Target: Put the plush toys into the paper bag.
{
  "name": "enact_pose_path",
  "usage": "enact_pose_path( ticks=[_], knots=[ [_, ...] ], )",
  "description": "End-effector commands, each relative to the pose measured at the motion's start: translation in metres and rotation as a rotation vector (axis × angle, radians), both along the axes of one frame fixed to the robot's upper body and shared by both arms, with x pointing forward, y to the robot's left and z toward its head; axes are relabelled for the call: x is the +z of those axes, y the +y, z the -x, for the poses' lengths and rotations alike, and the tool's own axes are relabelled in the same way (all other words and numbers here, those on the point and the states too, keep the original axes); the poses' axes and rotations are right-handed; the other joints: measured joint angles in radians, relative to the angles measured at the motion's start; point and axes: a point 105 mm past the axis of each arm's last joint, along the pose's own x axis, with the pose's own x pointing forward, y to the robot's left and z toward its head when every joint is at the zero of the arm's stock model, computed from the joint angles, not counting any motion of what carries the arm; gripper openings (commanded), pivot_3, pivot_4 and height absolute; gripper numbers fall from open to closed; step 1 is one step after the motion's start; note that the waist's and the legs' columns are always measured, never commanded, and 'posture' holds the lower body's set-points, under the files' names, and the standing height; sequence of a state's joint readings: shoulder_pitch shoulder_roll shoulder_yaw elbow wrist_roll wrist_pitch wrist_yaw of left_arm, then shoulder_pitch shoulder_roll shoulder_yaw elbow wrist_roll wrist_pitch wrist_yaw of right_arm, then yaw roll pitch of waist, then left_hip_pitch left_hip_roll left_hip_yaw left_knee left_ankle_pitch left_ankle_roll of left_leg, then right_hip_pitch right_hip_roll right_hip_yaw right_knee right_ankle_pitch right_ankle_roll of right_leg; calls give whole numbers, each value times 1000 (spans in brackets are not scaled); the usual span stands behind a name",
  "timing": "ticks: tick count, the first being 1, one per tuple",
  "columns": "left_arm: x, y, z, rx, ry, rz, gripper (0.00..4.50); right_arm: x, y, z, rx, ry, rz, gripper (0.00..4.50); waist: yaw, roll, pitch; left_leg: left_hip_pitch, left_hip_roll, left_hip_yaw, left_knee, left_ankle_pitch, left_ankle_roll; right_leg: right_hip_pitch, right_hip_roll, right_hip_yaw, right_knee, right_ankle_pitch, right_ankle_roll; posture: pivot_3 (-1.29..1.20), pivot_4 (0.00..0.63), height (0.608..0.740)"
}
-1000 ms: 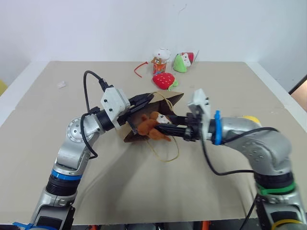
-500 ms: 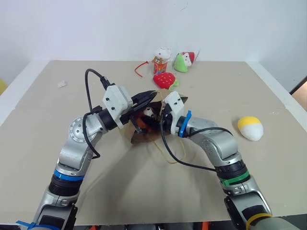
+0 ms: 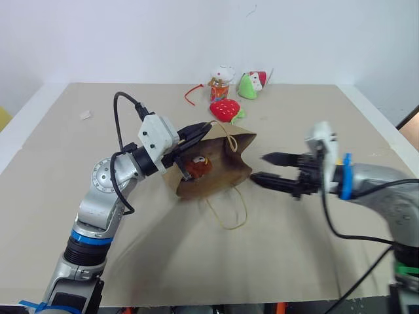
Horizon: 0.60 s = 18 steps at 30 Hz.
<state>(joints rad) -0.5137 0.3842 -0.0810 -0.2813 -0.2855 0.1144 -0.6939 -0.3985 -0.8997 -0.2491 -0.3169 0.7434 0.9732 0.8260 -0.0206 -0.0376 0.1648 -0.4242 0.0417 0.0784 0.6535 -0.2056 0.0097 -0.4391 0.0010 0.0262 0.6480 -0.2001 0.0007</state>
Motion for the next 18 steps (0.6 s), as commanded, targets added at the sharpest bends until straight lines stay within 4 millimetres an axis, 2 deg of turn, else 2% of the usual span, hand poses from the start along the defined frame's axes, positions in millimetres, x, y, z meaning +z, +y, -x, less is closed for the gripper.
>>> enact_pose_path(
  ticks=[1, 3, 5, 7, 13, 16, 18],
  knots=[
    [12, -1, 4, -18, -52, 8, 0, 19, -66, -27, -339, -149, 43, 4462, -3, 0, 0, 0, 0, 1, 0, 0, 0, 0, 0, 1, 0, 0, 0, 0, 150, 740],
    [12, -2, 5, -22, -52, 7, 0, 22, -96, -36, -511, -178, 12, 4462, -3, 0, 0, 1, 0, 1, 0, 0, 0, 0, 1, 2, 0, 1, 1, 0, 150, 740],
    [11, -2, 6, -24, -51, 6, 0, 17, -115, -39, -642, -202, 36, 4462, -3, 0, 0, 1, 0, 1, 0, 0, 1, 0, 1, 3, 0, 1, 1, 0, 150, 740],
    [11, -2, 7, -26, -51, 6, 0, 5, -129, -39, -737, -198, 106, 4462, -3, 1, 0, 1, 0, 1, 0, 0, 1, -1, 2, 4, 0, 3, 5, 0, 150, 740],
    [11, -3, 7, -20, -52, 10, 0, -36, -144, -36, -893, -126, 159, 4462, -2, 1, 0, 0, 1, 1, -2, 0, 0, -1, 3, 6, 0, 2, 5, 0, 150, 740],
    [11, -3, 8, -20, -51, 9, 0, -68, -153, -31, -955, -26, 166, 4462, -2, 1, 0, 0, 0, 2, -2, 0, 0, -1, 3, 6, 0, 3, 5, 0, 150, 740],
    [11, -3, 8, -18, -52, 10, 0, -79, -157, -28, -984, 5, 174, 3814, -2, 1, 0, 1, 0, 1, -1, 0, 0, 0, 3, 5, 0, 3, 6, 0, 150, 740]
  ],
)
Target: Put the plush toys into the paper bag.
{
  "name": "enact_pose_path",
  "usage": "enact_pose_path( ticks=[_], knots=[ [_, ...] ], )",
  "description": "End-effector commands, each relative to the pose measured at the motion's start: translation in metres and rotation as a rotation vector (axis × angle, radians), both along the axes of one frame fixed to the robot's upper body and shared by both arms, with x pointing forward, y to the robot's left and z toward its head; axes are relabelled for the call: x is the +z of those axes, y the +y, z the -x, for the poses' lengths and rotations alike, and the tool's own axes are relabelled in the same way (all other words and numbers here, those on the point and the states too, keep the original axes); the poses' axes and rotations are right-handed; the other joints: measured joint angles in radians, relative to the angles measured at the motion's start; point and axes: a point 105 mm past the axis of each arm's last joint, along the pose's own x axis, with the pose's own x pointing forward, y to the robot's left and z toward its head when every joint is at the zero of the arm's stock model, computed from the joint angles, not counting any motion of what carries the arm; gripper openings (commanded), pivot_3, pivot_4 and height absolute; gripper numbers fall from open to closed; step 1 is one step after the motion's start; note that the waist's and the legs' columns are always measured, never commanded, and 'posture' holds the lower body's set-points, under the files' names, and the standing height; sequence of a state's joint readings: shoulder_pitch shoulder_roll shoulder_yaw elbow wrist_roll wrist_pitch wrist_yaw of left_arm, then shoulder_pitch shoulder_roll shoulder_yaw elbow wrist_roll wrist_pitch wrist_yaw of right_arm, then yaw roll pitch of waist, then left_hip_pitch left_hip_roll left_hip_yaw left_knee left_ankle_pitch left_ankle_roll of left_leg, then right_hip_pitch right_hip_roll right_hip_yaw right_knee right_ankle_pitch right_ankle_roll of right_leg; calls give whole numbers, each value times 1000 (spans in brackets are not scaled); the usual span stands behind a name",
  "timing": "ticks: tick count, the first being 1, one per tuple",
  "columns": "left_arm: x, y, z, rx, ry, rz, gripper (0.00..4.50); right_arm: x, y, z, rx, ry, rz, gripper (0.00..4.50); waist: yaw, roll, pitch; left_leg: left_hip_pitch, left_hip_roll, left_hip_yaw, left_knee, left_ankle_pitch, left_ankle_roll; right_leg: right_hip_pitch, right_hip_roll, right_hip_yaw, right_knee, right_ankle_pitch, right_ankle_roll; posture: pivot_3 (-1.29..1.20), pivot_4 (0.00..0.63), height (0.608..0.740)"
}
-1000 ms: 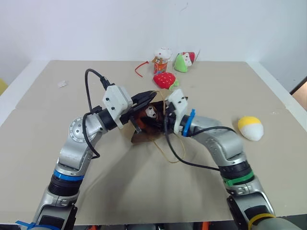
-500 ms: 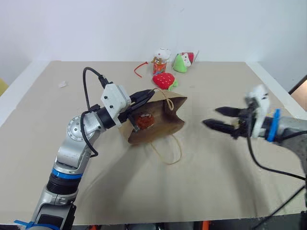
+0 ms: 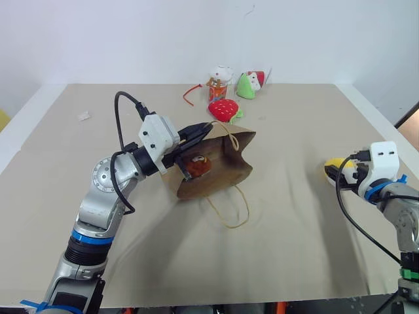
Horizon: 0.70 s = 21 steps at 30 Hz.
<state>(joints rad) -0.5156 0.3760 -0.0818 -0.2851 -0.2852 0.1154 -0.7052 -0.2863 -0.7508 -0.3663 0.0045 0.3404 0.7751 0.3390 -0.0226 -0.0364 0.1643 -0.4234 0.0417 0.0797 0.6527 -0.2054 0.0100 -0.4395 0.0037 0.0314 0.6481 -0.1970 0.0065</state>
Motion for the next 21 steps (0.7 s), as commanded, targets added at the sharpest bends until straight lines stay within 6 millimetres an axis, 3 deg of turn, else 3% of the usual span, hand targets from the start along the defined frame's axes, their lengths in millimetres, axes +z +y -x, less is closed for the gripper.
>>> enact_pose_path(
  ticks=[1, 2, 5, 6, 8, 10, 11, 16, 19, 21],
  knots=[
    [11, -1, 6, -2, -50, 11, 0, -18, -15, 7, -94, 39, -7, 3544, 0, 0, 0, 0, 0, 0, 0, 0, 0, 0, 0, 0, 0, 0, 0, 0, 150, 740],
    [11, -1, 6, -1, -50, 14, 0, -19, -16, 8, -97, 41, -8, 3370, 0, 0, 0, 0, 0, 0, 0, 0, 0, 0, 0, 0, 0, 0, 0, 0, 150, 740],
    [12, 0, 5, 4, -51, 17, 0, -20, -16, 8, -84, 50, -7, 1945, -1, 0, 0, 0, -1, 1, 0, 0, 0, 0, 0, 2, 0, -1, -1, 0, 150, 740],
    [12, 0, 5, 5, -50, 17, 0, -21, -15, 8, -79, 55, -11, 1756, -1, 0, 0, 0, -1, 1, 0, 0, 0, 0, 0, 3, 0, 0, -1, 0, 150, 740],
    [11, -1, 5, 2, -48, 16, 0, -23, -14, 9, -63, 62, -7, 703, 0, 0, 0, 1, -1, 1, 0, 0, 0, 0, 0, 2, 0, 0, 0, 0, 150, 740],
    [11, -1, 5, -2, -45, 16, 0, -21, -11, 8, -29, 62, 1, 538, 0, 0, 0, 1, -1, 0, 0, 0, 0, 1, 0, 2, 0, 0, 0, 0, 150, 740],
    [11, -1, 6, -3, -45, 16, 0, -9, 4, 8, 78, 40, -6, 246, 0, 0, 0, 1, -1, 0, 0, 0, 0, 1, 0, 2, 0, 0, 1, 0, 150, 740],
    [11, -2, 5, -4, -50, 10, 0, 47, 81, 21, 552, -35, -71, 246, -4, 1, 0, 1, -1, 1, 0, 0, 0, -1, 1, 4, 0, 1, 1, 0, 150, 740],
    [11, -2, 4, -3, -53, 13, 0, 62, 141, 52, 880, 5, -159, 246, -4, 1, 0, 1, 1, 1, 0, 0, 0, 0, 4, 5, 0, 1, 1, 0, 150, 740],
    [11, -3, 4, -3, -55, 15, 0, 63, 166, 66, 1013, 32, -187, 246, -1, 1, 1, 1, 2, -1, 0, 0, 0, 1, 6, 5, 0, 1, 1, 0, 150, 740]
  ],
)
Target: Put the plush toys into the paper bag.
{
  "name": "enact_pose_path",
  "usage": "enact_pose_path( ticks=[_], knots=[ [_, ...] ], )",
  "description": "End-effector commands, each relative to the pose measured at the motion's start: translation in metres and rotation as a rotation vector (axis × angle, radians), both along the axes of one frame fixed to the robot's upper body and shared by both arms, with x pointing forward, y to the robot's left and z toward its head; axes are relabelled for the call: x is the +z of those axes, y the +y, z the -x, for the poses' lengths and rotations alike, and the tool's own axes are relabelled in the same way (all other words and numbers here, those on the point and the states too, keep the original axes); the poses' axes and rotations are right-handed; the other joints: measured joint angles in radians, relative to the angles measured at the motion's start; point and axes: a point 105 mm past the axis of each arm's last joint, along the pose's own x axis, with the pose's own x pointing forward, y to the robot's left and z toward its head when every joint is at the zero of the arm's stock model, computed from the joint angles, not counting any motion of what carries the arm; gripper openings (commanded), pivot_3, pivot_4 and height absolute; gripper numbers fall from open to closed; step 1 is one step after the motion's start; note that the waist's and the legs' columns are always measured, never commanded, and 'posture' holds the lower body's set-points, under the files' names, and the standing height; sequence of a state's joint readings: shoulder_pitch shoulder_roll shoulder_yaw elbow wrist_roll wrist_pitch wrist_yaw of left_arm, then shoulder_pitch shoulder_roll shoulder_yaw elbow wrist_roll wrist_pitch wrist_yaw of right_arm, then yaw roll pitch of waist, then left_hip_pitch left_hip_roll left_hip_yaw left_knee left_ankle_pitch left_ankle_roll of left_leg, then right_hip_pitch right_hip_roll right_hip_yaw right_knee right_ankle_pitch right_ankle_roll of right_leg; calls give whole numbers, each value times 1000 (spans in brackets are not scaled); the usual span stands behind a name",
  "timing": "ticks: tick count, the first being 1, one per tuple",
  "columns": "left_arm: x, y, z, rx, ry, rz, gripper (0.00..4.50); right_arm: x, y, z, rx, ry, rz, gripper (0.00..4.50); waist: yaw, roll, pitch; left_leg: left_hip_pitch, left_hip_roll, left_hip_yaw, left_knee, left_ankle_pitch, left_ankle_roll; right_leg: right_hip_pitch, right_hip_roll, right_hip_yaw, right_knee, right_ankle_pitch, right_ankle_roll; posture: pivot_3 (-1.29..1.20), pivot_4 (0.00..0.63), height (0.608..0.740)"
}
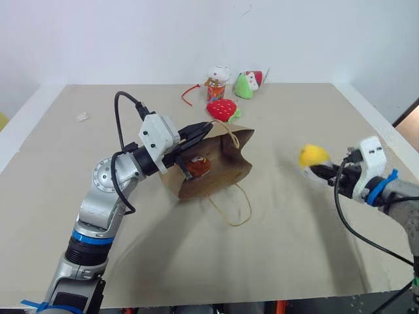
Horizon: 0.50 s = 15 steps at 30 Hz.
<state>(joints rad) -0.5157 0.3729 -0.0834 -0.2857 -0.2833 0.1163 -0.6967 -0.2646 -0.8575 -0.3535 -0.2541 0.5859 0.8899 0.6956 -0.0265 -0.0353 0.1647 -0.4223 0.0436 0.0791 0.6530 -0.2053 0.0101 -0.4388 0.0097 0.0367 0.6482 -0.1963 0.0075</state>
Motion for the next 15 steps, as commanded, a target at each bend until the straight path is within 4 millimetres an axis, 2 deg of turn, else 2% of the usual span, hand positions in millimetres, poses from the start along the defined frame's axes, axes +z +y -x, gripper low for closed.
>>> enact_pose_path(
  ticks=[1, 2, 5, 7, 13, 15],
  knots=[
    [11, -3, 4, -8, -56, 11, 0, 23, 91, 46, 481, 30, -81, 246, 3, 0, 0, 0, 1, 0, 0, 0, 0, 0, 1, 0, 0, 0, -1, 0, 150, 740],
    [11, -3, 4, -9, -56, 12, 0, 24, 99, 47, 508, 23, -88, 246, 3, 0, 0, 0, 1, -1, 0, 0, 0, 0, 2, 1, 0, -1, -1, 0, 150, 740],
    [11, -4, 5, -7, -57, 23, 0, 28, 134, 34, 548, -39, -166, 246, 4, -1, 0, 0, 1, -2, 0, 0, 0, 0, 2, 1, 0, -1, -2, 0, 150, 740],
    [10, -5, 6, -4, -56, 29, 0, 27, 149, 27, 556, -51, -188, 246, -1, -1, 0, 0, 0, 1, 0, 0, 0, 0, 2, 5, 0, -2, -3, 0, 150, 740],
    [11, -8, 8, -3, -58, 39, 0, 20, 170, 1, 509, -77, -194, 246, -4, -2, 1, -2, 0, 2, 1, 0, 0, -1, 2, 7, 0, -1, -2, 0, 150, 740],
    [11, -8, 8, -3, -60, 39, 0, 10, 171, -12, 472, -91, -127, 246, -4, -2, 1, -2, 0, 2, 1, 0, 0, -2, 2, 7, 0, 0, 0, 0, 150, 740]
  ],
)
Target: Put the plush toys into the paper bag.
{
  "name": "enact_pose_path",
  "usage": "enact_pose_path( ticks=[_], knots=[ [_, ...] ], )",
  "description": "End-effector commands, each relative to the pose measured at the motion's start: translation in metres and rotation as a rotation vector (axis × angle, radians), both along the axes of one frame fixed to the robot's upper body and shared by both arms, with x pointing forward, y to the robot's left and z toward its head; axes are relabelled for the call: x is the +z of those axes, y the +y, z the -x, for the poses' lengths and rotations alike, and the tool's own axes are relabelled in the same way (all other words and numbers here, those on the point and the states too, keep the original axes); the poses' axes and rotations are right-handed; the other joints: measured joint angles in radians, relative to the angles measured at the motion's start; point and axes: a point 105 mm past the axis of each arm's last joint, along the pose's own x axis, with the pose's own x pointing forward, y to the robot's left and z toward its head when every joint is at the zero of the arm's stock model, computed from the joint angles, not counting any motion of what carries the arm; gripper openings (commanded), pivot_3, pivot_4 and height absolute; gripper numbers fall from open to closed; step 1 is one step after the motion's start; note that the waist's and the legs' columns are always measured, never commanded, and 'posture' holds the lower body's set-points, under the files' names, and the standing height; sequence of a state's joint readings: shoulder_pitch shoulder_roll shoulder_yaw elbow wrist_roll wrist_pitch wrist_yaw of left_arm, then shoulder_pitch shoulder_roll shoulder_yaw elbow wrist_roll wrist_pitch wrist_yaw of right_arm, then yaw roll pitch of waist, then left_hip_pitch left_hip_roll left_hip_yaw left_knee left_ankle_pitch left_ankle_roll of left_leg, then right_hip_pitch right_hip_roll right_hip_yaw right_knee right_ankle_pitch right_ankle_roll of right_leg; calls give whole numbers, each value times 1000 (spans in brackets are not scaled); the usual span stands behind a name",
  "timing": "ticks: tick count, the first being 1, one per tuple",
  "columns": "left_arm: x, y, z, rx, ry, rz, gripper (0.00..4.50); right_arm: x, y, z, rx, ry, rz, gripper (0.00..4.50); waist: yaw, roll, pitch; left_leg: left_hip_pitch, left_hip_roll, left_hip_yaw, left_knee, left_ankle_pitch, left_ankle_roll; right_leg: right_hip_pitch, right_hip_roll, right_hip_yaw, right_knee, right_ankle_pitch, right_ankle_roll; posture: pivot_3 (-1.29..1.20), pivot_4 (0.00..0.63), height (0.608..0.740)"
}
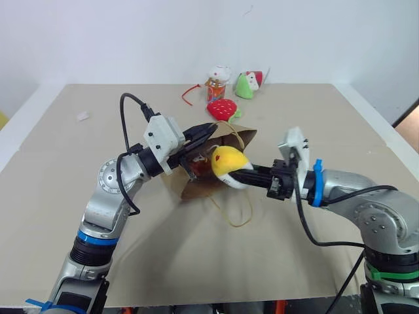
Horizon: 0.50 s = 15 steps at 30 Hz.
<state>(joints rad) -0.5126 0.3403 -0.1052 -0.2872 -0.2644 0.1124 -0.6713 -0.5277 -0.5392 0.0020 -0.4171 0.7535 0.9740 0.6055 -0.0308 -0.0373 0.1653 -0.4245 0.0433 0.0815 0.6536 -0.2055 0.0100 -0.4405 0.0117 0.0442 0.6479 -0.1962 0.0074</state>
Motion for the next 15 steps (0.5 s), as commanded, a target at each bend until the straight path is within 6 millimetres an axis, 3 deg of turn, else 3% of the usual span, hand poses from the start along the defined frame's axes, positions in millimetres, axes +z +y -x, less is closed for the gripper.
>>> enact_pose_path(
  ticks=[1, 6, 7, 9, 10, 11, 12, 14, 15],
  knots=[
    [12, 0, 8, -2, -63, 18, 0, -6, 2, -29, -103, -108, 83, 246, 1, 0, 0, 0, 0, 0, 0, 0, 0, 0, 0, 0, 0, 0, 0, 0, 150, 740],
    [12, 1, 9, -1, -64, 12, 0, -10, 6, -45, -145, -194, 132, 246, 1, 0, 0, 0, 0, 0, 0, 0, 0, 0, 0, 0, 0, 0, 0, 0, 150, 740],
    [12, 1, 9, -1, -64, 10, 0, -8, 9, -44, -134, -190, 110, 904, 1, 0, 0, 0, 0, 0, 0, 0, 0, -1, 0, 0, 0, 0, 0, 0, 150, 740],
    [11, 2, 9, 1, -64, 7, 0, -6, 14, -38, -89, -170, 62, 1254, 2, 0, 0, 0, 0, 0, 0, 0, 0, -1, 0, 0, 0, 0, 0, 0, 150, 740],
    [11, 2, 9, 3, -65, 6, 0, -5, 15, -35, -70, -175, 51, 2139, 2, 0, 0, 0, 1, 0, 0, 0, 0, -1, 1, 0, 0, 0, 0, 0, 150, 740],
    [11, 2, 9, 4, -65, 6, 0, -4, 15, -32, -57, -182, 47, 2139, 2, 0, 0, 0, 1, 0, 0, 0, 0, -1, 1, 0, 0, 0, 0, 0, 150, 740],
    [11, 3, 10, 5, -65, 5, 0, 0, 14, -27, -30, -195, 38, 2928, 2, 0, 0, 0, 1, 0, 0, 0, 0, -1, 1, 0, 0, 0, 0, 0, 150, 740],
    [10, 3, 10, 6, -64, 2, 0, 10, 11, -19, 2, -227, 38, 3528, 2, 0, 0, 0, 1, 0, 0, 0, 0, -1, 1, 0, 0, 0, 0, 0, 150, 740],
    [10, 3, 11, 6, -64, 1, 0, 14, 10, -16, 17, -236, 39, 3528, 3, 0, 0, 0, 0, 0, 0, 0, 0, -1, 0, 0, 0, 0, 0, 0, 150, 740]
  ],
)
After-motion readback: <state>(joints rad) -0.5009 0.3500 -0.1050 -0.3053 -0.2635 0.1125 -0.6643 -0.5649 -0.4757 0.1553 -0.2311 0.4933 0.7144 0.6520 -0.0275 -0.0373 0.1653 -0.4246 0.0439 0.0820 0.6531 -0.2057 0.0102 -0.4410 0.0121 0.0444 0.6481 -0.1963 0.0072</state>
